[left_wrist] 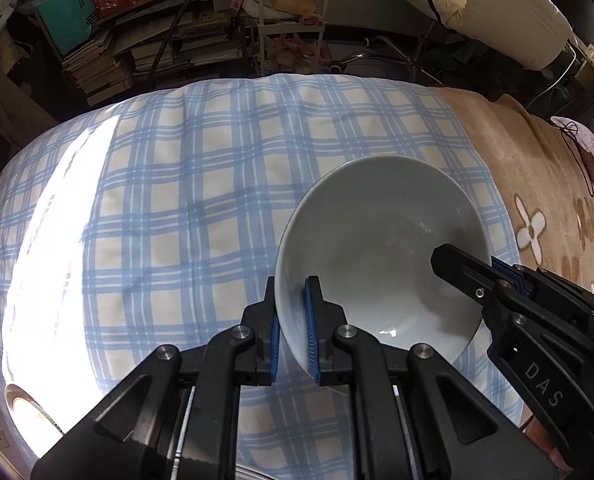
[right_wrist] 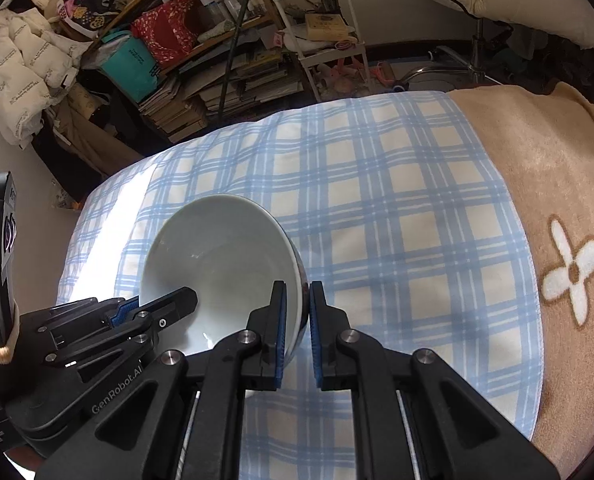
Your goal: Organize plates and bowls
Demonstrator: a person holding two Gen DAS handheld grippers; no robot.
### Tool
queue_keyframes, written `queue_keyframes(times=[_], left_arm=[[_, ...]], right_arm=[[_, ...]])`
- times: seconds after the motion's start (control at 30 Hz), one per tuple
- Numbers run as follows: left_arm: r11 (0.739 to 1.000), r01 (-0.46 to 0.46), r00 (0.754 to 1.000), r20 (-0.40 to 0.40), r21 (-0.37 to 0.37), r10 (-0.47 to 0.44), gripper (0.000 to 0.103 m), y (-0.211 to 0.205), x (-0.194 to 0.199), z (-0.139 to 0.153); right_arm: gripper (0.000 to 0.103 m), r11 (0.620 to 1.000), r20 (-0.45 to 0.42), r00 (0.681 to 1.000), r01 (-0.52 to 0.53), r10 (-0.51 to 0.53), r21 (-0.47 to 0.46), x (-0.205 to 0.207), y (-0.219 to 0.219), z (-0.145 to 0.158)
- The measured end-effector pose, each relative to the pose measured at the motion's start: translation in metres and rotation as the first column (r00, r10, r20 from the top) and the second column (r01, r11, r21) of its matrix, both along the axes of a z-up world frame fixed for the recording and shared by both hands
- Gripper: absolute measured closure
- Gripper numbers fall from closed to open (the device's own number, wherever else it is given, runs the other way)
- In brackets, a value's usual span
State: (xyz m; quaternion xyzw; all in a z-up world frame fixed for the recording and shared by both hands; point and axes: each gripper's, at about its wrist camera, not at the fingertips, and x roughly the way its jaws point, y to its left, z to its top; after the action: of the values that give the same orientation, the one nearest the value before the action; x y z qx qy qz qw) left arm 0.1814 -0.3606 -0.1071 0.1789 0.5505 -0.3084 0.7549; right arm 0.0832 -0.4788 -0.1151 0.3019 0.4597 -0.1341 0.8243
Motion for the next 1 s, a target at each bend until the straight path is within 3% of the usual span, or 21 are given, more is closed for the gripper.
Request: queue_keyframes(times=[0.5, 1.0], left_arm=[[0.996, -0.086, 0.993, 0.076, -0.029, 0.088, 0.091, 0.096, -0.024, 0.059], [0.976, -0.214, 0.968, 0.122, -0.047, 0.219, 0.091, 0.210, -0.034, 0.093]], right_arm=[[0.091, 0.996, 0.105, 0.991, -0.082, 0.085, -0.030, -0.009, 0.079, 0.057], [0.091, 0.977, 0.175, 0.961, -0.207, 0.213, -0.050, -0.001, 0.176, 0.094]])
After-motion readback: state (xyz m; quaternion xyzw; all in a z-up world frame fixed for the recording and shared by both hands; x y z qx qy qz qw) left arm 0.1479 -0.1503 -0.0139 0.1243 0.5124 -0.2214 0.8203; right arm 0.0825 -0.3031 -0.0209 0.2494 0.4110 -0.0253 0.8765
